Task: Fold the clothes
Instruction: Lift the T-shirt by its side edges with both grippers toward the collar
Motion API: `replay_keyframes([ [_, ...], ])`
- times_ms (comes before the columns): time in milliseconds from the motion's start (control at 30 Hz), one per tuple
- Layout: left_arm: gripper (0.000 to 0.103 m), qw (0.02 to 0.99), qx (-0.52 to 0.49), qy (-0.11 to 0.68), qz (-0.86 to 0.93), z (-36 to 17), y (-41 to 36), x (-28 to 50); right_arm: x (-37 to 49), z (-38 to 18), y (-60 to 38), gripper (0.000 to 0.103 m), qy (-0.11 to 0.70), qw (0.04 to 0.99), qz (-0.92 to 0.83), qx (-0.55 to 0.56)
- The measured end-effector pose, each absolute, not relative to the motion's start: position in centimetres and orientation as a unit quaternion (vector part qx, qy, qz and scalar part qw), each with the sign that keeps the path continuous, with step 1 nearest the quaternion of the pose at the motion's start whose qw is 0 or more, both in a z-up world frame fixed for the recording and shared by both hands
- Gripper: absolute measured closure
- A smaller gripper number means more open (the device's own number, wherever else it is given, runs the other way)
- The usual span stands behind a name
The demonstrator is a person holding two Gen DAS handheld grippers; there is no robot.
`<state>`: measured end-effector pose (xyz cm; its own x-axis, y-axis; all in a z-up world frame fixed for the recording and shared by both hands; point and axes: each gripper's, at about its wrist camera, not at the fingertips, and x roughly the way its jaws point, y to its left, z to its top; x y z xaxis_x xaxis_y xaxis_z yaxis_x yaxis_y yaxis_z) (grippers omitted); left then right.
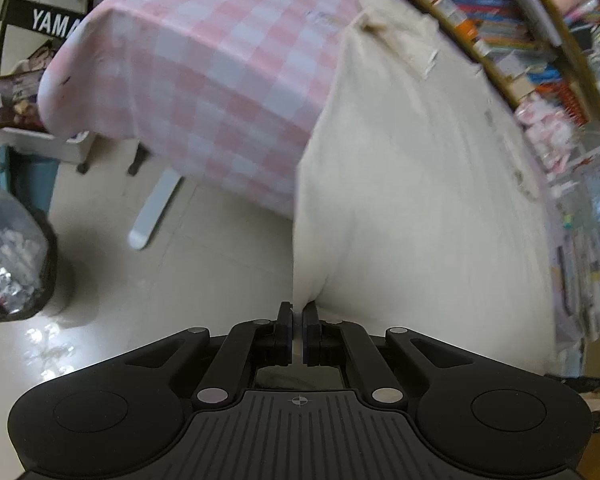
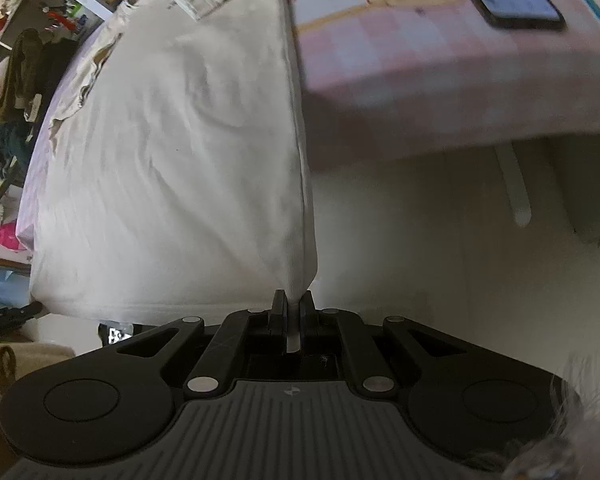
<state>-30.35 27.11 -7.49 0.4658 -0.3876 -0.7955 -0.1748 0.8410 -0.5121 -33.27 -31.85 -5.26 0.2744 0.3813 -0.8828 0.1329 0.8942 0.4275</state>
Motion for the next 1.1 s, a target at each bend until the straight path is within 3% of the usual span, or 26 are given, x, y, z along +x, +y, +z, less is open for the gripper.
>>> replay_keyframes([
  [333, 0.1, 0.891, -0.34, 0.285, -0.1, 1.1, 26.7, -23.3, -27.2, 2.6, -35.1, 0.098, 0.422, 0.853, 0.127, 0.28],
  [433, 0.1, 0.9, -0.342, 0.248, -0.105, 2.5, 25.9, -19.9, -23.9, 4.4, -35.4, 0.098, 0.369, 0.877, 0.125, 0.281],
  [700, 0.1, 0.905, -0.351, 0.219, -0.093, 4.6, 24.1, -12.7, -16.0, 6.5, -36.2, 0.098, 0.291, 0.9, 0.093, 0.311],
  [1100, 0.1, 0.886, -0.378, 0.256, -0.089, 2.0, 24.8, -2.8, -6.4, 7.4, -34.7, 0.098, 0.281, 0.906, 0.059, 0.31],
])
